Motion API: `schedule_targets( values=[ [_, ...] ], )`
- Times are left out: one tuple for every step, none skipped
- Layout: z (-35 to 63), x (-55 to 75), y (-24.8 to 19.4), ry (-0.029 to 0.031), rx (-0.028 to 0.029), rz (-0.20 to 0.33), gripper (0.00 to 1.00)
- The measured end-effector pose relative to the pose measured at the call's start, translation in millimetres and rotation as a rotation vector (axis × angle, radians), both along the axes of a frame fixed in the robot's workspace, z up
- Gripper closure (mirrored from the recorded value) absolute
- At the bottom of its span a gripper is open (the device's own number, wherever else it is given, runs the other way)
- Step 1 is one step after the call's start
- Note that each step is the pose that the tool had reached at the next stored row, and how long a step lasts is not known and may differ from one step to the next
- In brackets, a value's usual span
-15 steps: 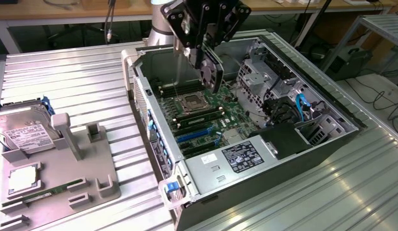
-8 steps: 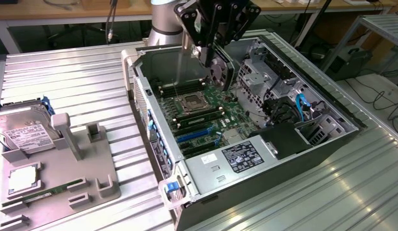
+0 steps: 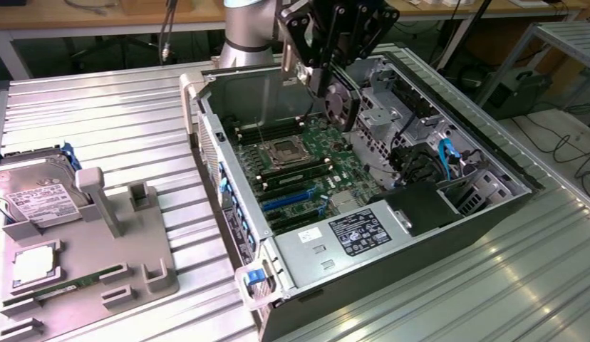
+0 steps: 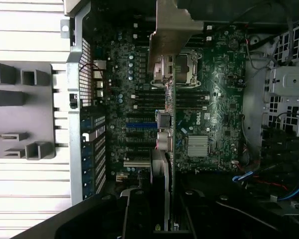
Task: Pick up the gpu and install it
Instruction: 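Pick up the gpu and move the gpu toward the slot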
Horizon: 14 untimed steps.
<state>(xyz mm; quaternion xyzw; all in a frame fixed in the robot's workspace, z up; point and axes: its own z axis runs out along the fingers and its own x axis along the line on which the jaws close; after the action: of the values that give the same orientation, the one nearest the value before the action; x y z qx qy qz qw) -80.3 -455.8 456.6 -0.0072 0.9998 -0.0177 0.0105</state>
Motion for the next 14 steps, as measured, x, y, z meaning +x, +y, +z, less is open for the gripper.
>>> schedule_targets(
  values=[
    [0.0, 2.6, 0.0, 0.0001, 0.0000, 0.000, 0.73],
    [0.0, 4.9, 0.0, 0.0001, -0.0001, 0.000, 0.73],
    [-0.1, 6.9, 0.0, 0.0001, -0.0001, 0.000, 0.73],
    [0.0, 9.2, 0.0, 0.0001, -0.0003, 0.000, 0.73],
    [-0.1, 11.8, 0.0, 0.0001, -0.0003, 0.000, 0.73],
    [-0.1, 14.8, 0.0, 0.0001, -0.0004, 0.000, 0.73],
    [-0.2, 19.6, 0.0, 0.0003, -0.0006, 0.000, 0.73],
    [-0.3, 25.9, 0.0, 0.0003, -0.0008, 0.000, 0.73],
    [-0.5, 31.7, 0.0, 0.0004, -0.0010, 0.000, 0.73],
    [-0.6, 35.5, 0.0, 0.0004, -0.0012, 0.000, 0.73],
    [-0.8, 39.0, 0.0, 0.0005, -0.0013, 0.000, 0.73],
    [-0.8, 42.2, 0.0, 0.0006, -0.0013, 0.000, 0.73],
    [-0.8, 42.8, -0.1, 0.0005, -0.0013, 0.000, 0.73],
    [-0.8, 42.8, 0.0, 0.0006, -0.0013, 0.000, 0.73]
  ],
)
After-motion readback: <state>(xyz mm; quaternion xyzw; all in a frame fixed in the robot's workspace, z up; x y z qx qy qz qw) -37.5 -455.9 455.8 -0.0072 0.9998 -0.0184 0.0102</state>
